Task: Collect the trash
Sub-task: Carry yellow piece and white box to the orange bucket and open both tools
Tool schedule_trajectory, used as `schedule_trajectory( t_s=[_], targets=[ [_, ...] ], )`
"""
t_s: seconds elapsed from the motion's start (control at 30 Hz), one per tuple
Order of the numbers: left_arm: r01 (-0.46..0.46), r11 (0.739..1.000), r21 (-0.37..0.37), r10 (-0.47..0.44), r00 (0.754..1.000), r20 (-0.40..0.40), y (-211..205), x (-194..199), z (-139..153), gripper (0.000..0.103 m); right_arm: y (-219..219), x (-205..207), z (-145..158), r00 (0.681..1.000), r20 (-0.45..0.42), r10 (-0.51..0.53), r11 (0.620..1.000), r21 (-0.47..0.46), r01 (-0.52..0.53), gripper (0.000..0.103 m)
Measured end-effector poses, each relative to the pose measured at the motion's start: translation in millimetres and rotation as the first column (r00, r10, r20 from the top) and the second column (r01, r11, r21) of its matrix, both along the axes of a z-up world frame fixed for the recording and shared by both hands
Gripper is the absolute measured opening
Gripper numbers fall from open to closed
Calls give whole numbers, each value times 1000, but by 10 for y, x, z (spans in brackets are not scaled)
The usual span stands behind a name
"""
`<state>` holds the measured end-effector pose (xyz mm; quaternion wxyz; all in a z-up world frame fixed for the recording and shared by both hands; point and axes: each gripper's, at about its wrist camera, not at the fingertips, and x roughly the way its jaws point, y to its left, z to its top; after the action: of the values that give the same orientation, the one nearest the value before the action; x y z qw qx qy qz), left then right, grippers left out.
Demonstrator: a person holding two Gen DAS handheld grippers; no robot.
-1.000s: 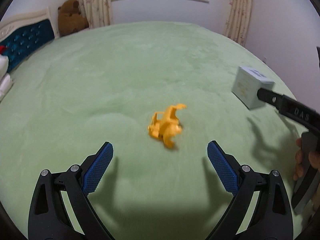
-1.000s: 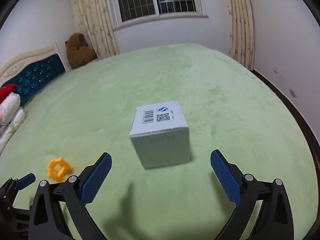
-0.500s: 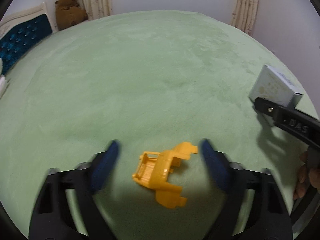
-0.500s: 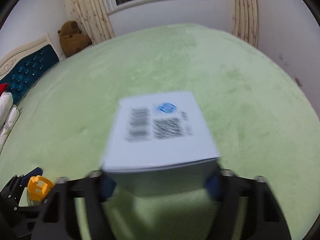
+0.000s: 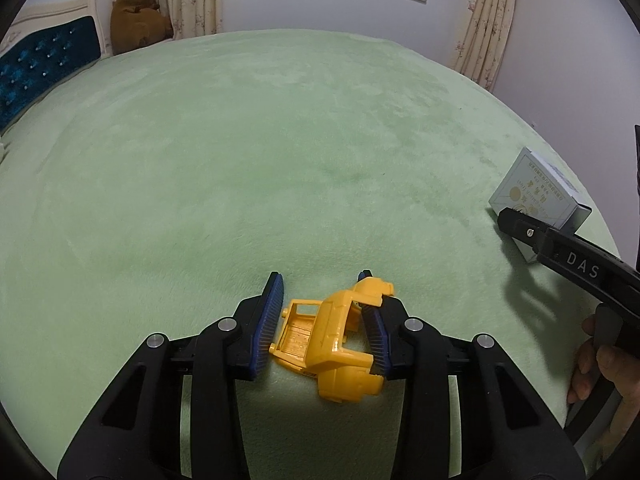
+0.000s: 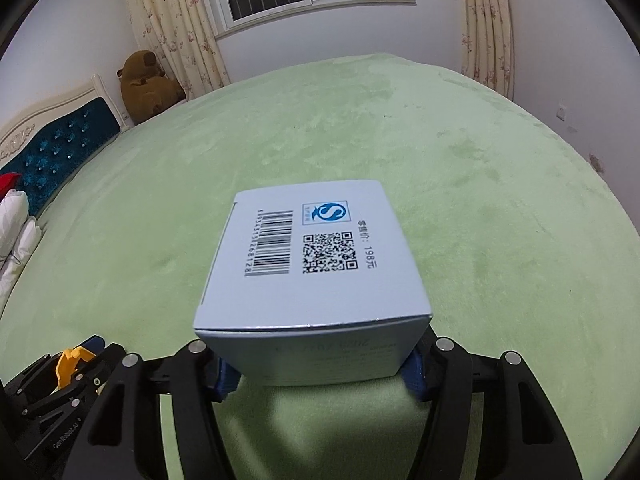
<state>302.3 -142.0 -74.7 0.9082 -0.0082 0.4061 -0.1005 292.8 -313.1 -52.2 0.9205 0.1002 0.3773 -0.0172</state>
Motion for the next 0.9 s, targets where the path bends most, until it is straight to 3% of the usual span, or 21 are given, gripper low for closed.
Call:
schedule_trajectory(
  t_s=[0.5,0.73,0.9],
  targets=[
    [-39,997,61,37,998,42,-18,-141,65,38,44,-374,210,999,27,-19,1000,-24,19,61],
    [-4,996,89,-1,998,64,74,-746,245,38,76,-1102,419,999,50,7,1000,-24,-6,61],
    [26,999,45,-29,998,54,202,-1296,324,38,154,-1699,411,999,48,24,1000,-12,-24,61]
  ],
)
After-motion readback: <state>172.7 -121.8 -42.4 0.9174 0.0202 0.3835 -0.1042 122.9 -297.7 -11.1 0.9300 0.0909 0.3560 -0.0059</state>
